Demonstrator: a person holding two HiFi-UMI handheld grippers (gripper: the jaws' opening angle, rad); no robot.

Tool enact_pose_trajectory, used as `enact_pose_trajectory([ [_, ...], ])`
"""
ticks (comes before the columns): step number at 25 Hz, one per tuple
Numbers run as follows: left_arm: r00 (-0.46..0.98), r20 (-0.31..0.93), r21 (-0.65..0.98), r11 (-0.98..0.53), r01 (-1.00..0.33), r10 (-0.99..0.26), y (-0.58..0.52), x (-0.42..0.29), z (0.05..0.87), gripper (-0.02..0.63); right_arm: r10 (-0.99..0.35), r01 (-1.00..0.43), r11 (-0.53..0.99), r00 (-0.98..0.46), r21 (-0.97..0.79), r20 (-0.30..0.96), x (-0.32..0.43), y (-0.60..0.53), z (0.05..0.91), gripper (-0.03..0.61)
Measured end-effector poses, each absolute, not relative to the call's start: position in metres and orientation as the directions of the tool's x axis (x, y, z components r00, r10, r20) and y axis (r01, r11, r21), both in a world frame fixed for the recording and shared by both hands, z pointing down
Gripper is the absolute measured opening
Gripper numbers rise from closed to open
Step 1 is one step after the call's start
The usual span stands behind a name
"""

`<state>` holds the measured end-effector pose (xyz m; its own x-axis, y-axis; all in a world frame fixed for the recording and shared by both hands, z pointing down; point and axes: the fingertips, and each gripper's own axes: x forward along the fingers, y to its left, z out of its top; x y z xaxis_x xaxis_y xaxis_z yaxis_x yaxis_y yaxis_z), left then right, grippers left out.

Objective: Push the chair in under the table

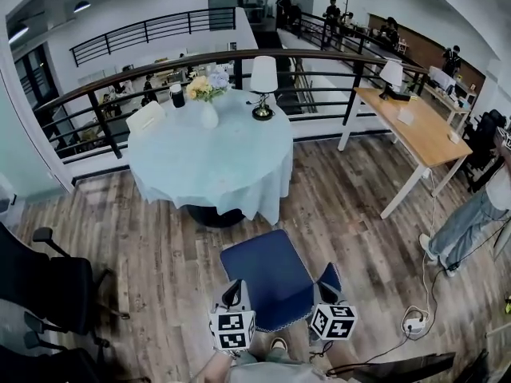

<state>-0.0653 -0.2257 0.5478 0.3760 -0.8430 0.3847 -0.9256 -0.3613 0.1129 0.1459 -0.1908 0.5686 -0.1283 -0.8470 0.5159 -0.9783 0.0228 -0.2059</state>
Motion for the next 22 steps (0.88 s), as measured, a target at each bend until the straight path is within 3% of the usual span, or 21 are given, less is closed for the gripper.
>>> enact_pose_trajectory([
  [7,0.37,0.418,0.126,-0.35,-0.928,-0.83,-0.211,-0.057,0.56,-0.002,-0.833,-0.97,0.094,-0.199,-0.222,0.516,0.133,-0.198,0.57,0.017],
  [17,0.509,0.421,0.226,-0.457,-0.86,-0.751,-0.186,-0.027,0.572,0.0,-0.843,-0.959,0.076,-0.209,-0.275,0.495,0.158,-0.172,0.577,0.02],
  [20,0.563,0.453,0.253,-0.506,-0.825,-0.691,-0.174,-0.012,0.585,0.135,-0.833,-0.963,0.052,-0.187,-0.264,0.52,0.171,-0.156,0.586,0.023],
  [22,0.59,0.483,0.249,-0.545,-0.801,-0.647,-0.165,-0.002,0.595,0.165,-0.824,-0.965,0.039,-0.178,-0.26,0.537,0.178,-0.146,0.593,0.037],
])
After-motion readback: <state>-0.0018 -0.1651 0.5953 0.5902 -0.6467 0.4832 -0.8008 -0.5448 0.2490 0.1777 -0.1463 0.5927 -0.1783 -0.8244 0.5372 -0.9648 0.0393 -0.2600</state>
